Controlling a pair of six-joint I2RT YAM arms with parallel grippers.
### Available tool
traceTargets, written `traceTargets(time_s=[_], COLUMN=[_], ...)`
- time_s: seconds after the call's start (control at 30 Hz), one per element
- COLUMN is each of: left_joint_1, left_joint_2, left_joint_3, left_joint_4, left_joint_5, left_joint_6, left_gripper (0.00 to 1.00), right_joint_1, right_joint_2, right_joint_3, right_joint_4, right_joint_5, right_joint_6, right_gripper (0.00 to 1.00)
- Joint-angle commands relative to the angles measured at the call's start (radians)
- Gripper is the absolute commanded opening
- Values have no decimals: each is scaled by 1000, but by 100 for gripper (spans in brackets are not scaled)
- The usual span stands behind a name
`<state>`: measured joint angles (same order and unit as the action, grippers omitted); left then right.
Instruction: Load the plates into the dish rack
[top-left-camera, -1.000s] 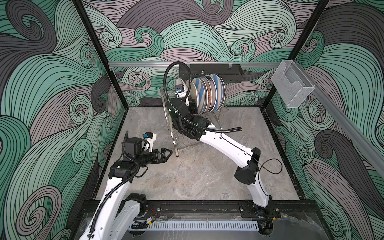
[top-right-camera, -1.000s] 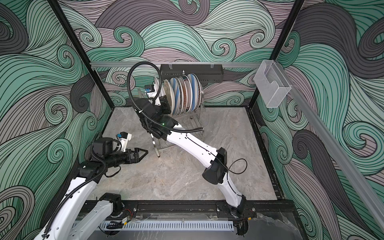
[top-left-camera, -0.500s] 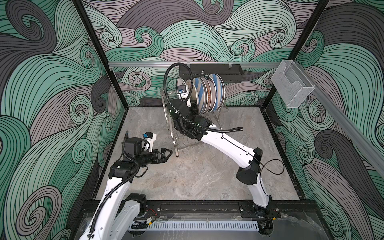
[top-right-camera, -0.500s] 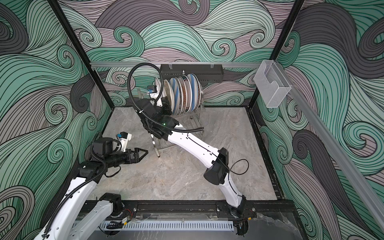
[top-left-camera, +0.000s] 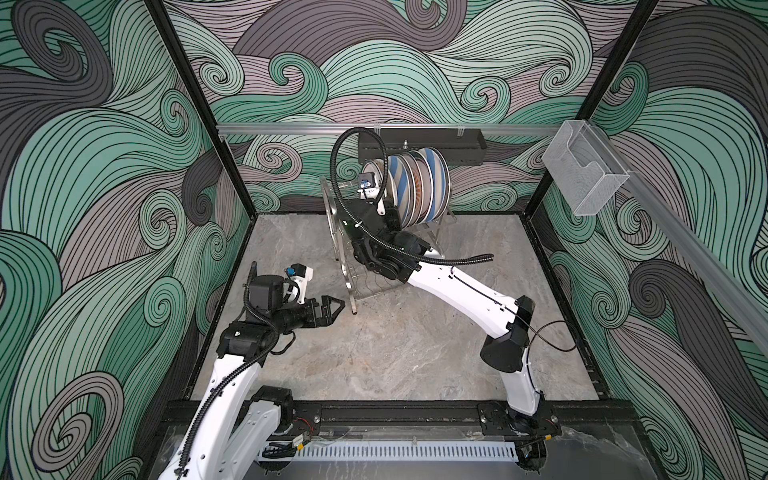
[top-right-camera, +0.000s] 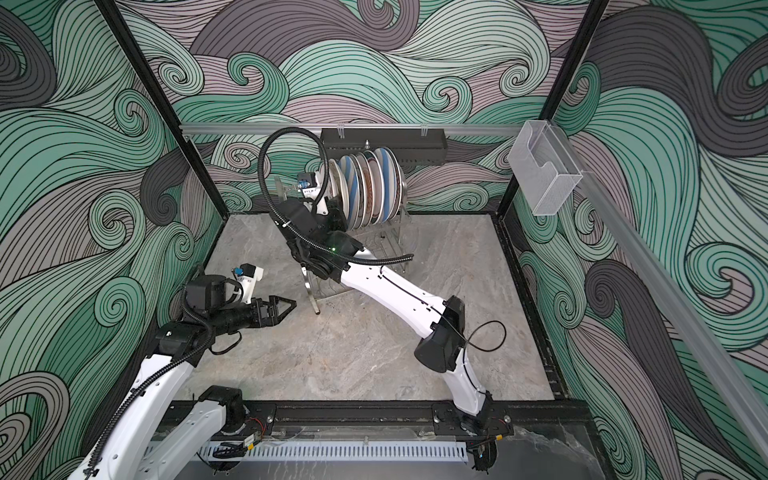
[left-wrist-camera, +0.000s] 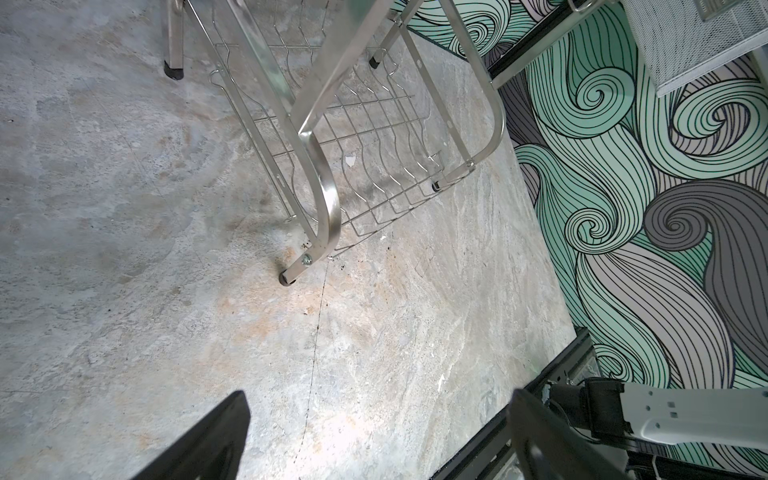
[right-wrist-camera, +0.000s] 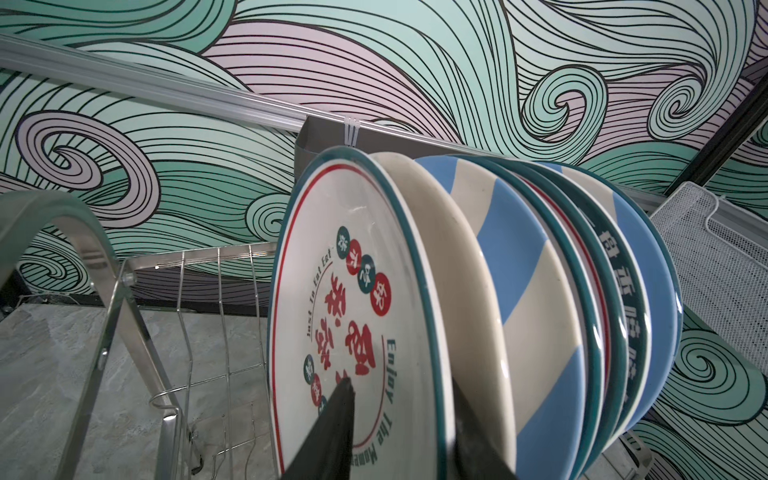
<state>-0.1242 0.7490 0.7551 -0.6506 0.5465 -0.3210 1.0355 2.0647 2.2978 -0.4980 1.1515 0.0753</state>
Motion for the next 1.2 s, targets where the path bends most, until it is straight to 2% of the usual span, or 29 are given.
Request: traceTargets(time_s=[0.0, 0.2, 0.27, 0.4, 0.5, 0.6, 0.7, 0.77, 0.83, 0.9, 1.0, 1.07, 1.17], left_joint_1=[-4, -5, -3, -3, -3, 1, 1, 3, 3, 1, 7, 28, 69], left_joint_2=[-4, -8, -10, 3, 15, 34, 36, 33, 41, 71, 189, 295, 413], left_joint_3=[1, 7, 10, 25, 49, 78, 37, -44, -108, -163, -258, -290, -309], left_joint_4=[1, -16, -17, -40, -64, -76, 44, 214, 357, 480, 739, 868, 978], left_joint_5=[-9, -62, -82, -146, -263, -445, -648, -760, -840, -932, -1155, -1137, -1080], left_joint_6=[20, 23, 22, 26, 23, -27, -79, -80, -79, -58, -29, 56, 117], left_gripper=[99, 99, 98, 99, 99, 99, 99, 98, 99, 99, 99, 99, 98], right_joint_1=[13, 32, 28, 3, -53, -190, -385, -541, -667, -775, -903, -952, -968], right_joint_2=[-44, -157, -257, -513, -739, -960, -1130, -1226, -1285, -1309, -1252, -1155, -1019], right_joint_3=[17, -9, -119, -416, -672, -934, -1202, -1404, -1589, -1737, -1893, -1964, -1959], right_joint_4=[-11, -98, -77, -12, 28, 44, 130, 293, 474, 621, 823, 958, 1048], right_joint_5=[-47, -193, -239, -269, -288, -330, -380, -407, -469, -536, -659, -735, -782], right_joint_6=[-19, -48, -74, -109, -99, -75, -75, -88, -90, -51, 32, 9, -11], right_gripper=[41, 56, 56, 70, 75, 78, 87, 99, 100, 100, 100, 100, 100])
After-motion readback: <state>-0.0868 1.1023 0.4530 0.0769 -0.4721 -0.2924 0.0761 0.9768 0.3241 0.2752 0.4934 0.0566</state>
